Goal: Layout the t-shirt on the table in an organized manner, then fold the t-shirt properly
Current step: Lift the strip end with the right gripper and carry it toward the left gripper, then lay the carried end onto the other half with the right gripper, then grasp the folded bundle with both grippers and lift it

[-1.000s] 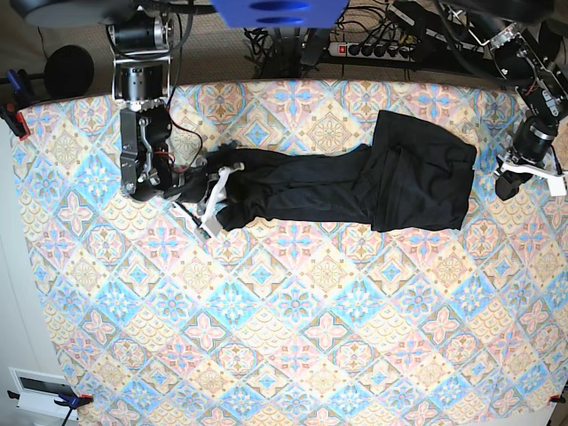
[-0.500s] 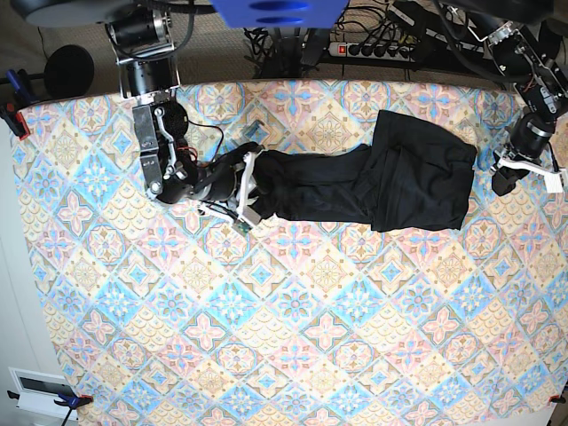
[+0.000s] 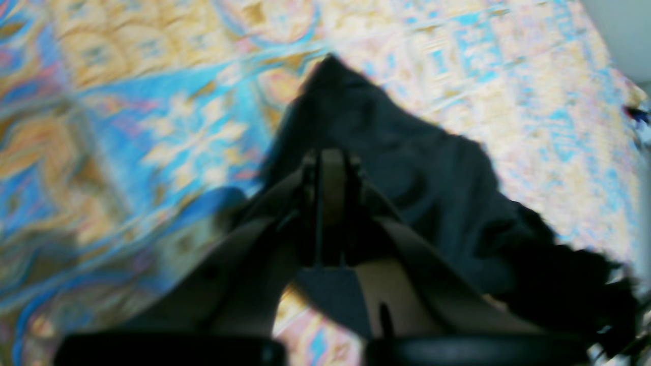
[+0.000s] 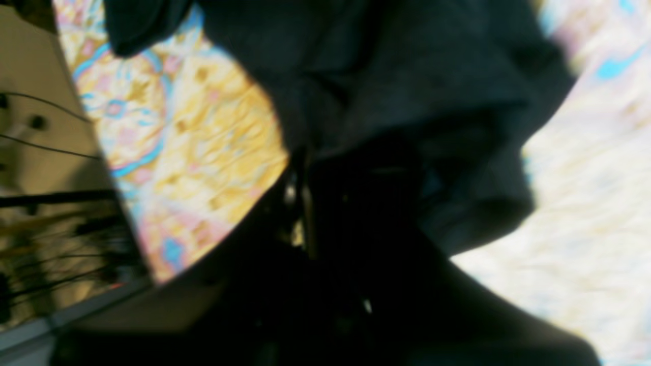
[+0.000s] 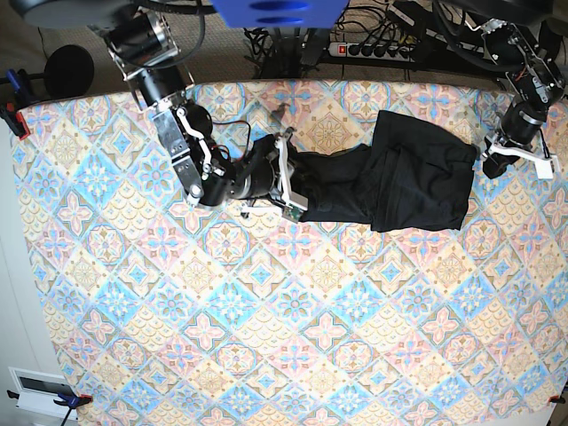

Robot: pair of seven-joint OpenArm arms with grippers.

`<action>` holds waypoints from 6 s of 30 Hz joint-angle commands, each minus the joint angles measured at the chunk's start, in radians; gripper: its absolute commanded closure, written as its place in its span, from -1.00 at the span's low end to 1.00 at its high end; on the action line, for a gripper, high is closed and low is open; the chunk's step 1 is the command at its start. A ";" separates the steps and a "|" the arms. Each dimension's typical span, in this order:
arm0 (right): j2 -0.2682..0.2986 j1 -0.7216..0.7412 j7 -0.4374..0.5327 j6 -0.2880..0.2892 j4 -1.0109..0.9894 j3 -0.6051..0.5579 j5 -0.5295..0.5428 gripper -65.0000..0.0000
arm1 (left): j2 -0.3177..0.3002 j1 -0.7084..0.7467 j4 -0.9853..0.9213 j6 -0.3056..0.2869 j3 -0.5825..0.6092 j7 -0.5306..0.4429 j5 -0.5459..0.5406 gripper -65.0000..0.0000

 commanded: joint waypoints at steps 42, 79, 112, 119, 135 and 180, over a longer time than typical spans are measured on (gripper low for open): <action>-0.278 0.414 0.396 0.006 -0.242 -0.236 -0.009 1.00 | -0.017 0.047 0.014 -0.006 -0.056 -0.027 0.033 0.99; -0.278 0.371 0.776 -0.341 -0.258 -0.403 0.018 0.47 | -0.011 0.024 0.018 -0.006 -0.020 -0.023 0.034 0.99; -0.031 0.093 0.635 -0.341 -0.015 -0.091 0.022 0.51 | 0.124 -0.291 0.137 0.002 0.436 0.022 0.404 0.07; -0.031 0.093 0.635 -0.341 -0.007 -0.091 0.022 0.51 | 0.175 -0.312 0.038 0.002 0.461 0.022 0.573 0.08; -0.031 0.093 0.635 -0.341 0.011 -0.091 0.024 0.51 | 0.167 -0.304 -0.006 0.000 0.467 -0.055 0.571 0.89; -0.031 0.073 0.635 -0.341 0.011 -0.173 0.024 0.51 | 0.026 0.061 0.029 -0.001 -0.128 -0.046 -0.247 0.23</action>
